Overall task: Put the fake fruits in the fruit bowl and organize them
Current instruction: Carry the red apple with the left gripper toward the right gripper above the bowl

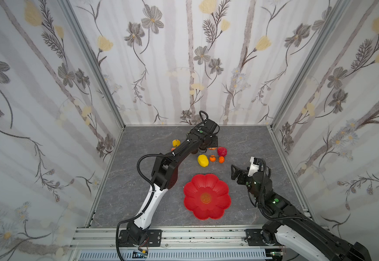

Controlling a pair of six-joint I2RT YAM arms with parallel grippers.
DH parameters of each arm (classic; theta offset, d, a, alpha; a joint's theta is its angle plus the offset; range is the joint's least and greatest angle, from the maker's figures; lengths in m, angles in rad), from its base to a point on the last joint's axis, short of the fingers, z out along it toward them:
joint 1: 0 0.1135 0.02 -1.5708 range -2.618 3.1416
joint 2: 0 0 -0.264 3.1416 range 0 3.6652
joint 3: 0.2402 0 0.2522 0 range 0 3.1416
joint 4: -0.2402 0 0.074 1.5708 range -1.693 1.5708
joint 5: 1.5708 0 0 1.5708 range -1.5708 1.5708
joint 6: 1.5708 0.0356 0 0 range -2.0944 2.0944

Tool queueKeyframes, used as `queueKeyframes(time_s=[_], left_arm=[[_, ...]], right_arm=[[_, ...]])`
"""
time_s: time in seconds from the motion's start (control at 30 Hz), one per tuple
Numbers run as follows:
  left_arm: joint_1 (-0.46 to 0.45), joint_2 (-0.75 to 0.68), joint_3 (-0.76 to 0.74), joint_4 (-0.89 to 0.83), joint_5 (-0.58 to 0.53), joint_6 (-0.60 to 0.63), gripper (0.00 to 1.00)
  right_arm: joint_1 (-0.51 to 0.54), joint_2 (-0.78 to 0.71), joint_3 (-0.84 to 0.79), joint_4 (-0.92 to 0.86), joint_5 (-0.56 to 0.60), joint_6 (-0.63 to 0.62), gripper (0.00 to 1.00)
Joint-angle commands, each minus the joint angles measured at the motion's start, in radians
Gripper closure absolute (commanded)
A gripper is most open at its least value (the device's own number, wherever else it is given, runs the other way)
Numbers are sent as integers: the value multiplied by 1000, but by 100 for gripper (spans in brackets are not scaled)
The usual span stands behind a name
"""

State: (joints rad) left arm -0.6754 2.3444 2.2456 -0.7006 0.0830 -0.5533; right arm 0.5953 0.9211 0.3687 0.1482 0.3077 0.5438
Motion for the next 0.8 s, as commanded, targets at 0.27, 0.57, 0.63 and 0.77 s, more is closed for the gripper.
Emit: queueKeyframes(time_s=[0.27, 0.57, 0.63, 0.77], left_arm=[[-33, -434, -631, 453, 119, -530, 39], [-150, -646, -978, 698, 35, -752, 39], [-176, -670, -1026, 739, 23, -789, 39], [-222, -717, -1094, 789, -19, -846, 39]], right_arm=[[11, -25, -77, 255, -152, 101, 1], [110, 17, -150, 468, -120, 127, 3], [140, 30, -158, 496, -94, 122, 2], [192, 61, -164, 527, -39, 120, 3]])
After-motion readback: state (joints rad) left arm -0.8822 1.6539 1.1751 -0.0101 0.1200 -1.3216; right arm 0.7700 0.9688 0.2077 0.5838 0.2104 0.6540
